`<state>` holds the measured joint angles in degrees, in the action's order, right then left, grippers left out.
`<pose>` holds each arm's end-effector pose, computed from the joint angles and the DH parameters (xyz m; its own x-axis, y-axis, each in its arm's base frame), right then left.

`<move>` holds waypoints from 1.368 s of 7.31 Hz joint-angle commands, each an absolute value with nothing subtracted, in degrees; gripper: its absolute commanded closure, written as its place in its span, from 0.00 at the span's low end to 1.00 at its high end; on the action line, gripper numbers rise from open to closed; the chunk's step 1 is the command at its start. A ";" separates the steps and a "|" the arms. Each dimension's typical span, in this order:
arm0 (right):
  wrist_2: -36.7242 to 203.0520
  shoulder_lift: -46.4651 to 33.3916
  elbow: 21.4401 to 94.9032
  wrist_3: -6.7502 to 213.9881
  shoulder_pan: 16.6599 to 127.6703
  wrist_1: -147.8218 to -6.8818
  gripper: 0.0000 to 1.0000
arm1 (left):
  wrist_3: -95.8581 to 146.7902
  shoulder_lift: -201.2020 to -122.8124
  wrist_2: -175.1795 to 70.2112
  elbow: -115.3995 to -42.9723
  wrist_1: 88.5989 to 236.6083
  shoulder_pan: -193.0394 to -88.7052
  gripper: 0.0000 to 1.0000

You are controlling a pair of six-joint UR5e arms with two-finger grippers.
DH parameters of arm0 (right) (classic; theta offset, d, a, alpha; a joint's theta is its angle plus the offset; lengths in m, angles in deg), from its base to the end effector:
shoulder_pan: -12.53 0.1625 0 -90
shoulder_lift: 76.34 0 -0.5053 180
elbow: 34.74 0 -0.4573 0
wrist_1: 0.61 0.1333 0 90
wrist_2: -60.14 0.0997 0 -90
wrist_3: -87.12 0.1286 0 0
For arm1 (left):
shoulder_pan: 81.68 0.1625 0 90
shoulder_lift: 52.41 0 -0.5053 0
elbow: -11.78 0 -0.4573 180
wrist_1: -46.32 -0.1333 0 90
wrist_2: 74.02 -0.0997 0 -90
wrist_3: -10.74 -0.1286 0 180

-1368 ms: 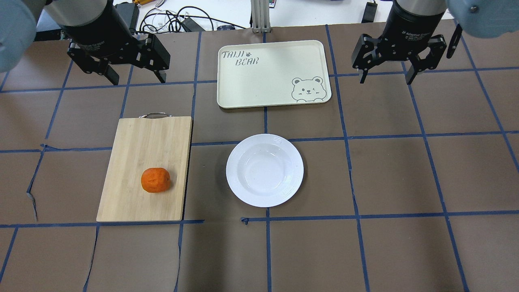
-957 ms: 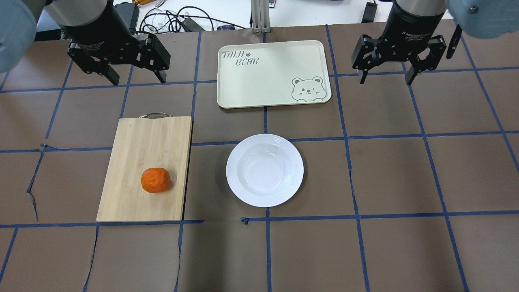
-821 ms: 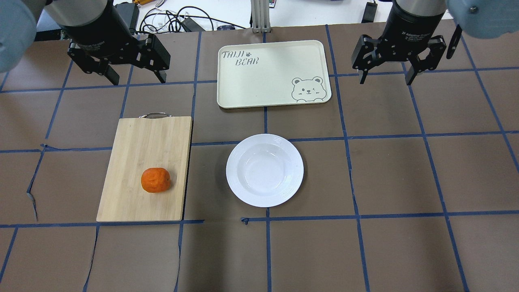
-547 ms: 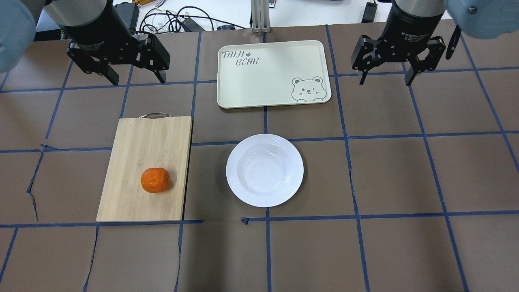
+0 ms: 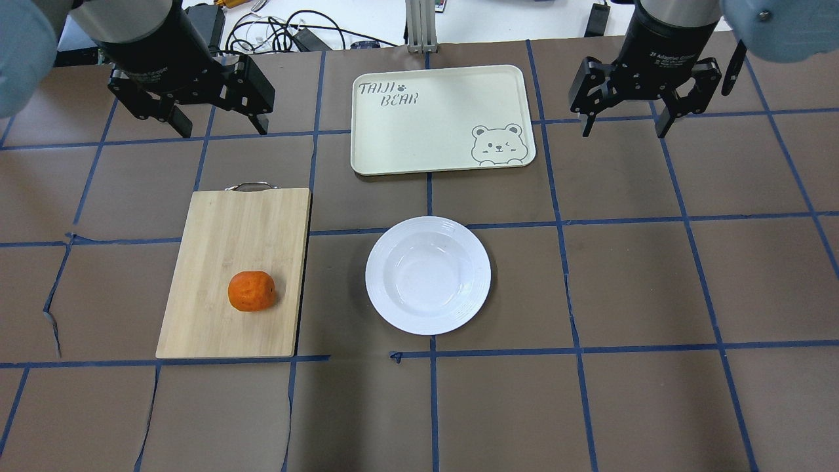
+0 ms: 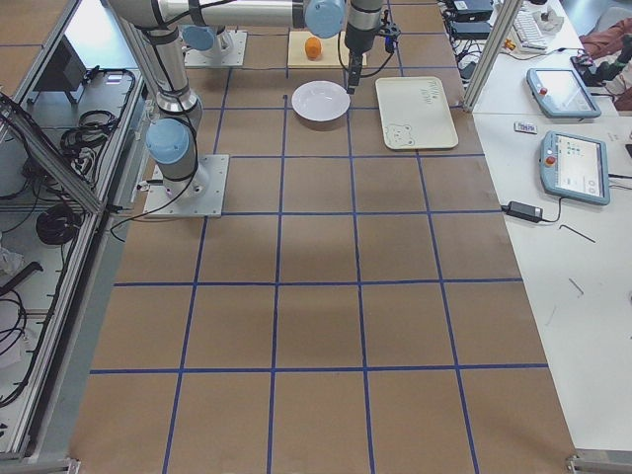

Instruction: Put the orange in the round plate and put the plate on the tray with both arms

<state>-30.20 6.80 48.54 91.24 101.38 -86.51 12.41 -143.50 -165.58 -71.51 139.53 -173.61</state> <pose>0.1203 -0.6101 0.5274 -0.9958 0.0912 0.0112 0.0918 0.9931 0.0733 -0.1489 -0.5650 0.5882 -0.9997 0.0034 -0.0260 0.0045 0.9991 -0.0428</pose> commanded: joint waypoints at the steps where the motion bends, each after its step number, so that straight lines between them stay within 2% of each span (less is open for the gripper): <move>1: -30.21 6.80 48.58 90.99 101.39 -86.47 0.00 | 12.41 -143.47 -165.77 -71.54 139.58 -173.61 0.00; 7: -30.03 6.80 48.58 91.07 101.39 -86.56 0.00 | 12.58 -143.90 -165.43 -71.97 139.58 -173.61 0.00; 8: -29.77 6.97 48.50 91.07 101.39 -86.48 0.00 | 12.49 -143.56 -165.42 -73.37 139.49 -173.52 0.00; 10: -30.03 7.15 47.80 91.07 101.39 -86.39 0.00 | 12.40 -144.78 -165.60 -80.55 139.49 -173.08 0.00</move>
<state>-29.79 7.03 48.19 91.11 101.36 -86.47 12.40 -143.93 -165.40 -76.29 139.47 -173.28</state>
